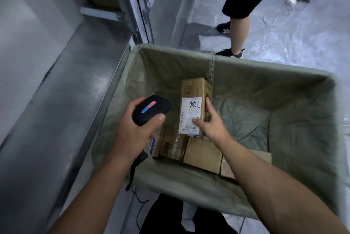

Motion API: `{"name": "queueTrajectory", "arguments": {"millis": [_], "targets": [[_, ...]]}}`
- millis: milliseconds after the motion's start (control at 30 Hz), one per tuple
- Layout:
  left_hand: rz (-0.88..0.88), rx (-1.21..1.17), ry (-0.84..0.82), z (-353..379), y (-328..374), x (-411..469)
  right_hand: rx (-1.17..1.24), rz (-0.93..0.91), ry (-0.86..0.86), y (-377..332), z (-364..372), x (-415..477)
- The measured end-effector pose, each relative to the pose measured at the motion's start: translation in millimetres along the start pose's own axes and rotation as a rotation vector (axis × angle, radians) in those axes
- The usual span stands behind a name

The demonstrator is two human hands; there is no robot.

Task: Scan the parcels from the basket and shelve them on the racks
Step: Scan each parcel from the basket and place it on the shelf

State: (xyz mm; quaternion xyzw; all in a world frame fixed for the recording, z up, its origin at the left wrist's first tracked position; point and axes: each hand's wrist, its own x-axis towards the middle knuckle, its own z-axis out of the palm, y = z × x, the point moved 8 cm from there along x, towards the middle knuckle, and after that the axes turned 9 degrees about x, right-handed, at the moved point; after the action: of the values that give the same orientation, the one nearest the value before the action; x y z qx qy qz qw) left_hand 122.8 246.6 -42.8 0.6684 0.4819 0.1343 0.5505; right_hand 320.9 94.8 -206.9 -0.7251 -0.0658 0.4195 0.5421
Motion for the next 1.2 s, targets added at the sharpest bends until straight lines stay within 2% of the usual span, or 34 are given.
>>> {"name": "queueTrajectory", "arguments": {"millis": [200, 567, 1000, 1200], "targets": [[0.087, -0.024, 0.154, -5, 15, -71, -0.104, -0.049, -0.102, -2, -22, -19], [0.202, -0.036, 0.333, -28, 43, -178, -0.342, -0.301, -0.286, -114, -28, -115], [0.265, 0.026, 0.379, -89, 31, -234, -0.460, -0.447, -0.516, -190, 29, -186], [0.356, 0.179, 0.272, -108, 30, -262, -0.545, -0.488, -0.587, -209, 61, -227]]}}
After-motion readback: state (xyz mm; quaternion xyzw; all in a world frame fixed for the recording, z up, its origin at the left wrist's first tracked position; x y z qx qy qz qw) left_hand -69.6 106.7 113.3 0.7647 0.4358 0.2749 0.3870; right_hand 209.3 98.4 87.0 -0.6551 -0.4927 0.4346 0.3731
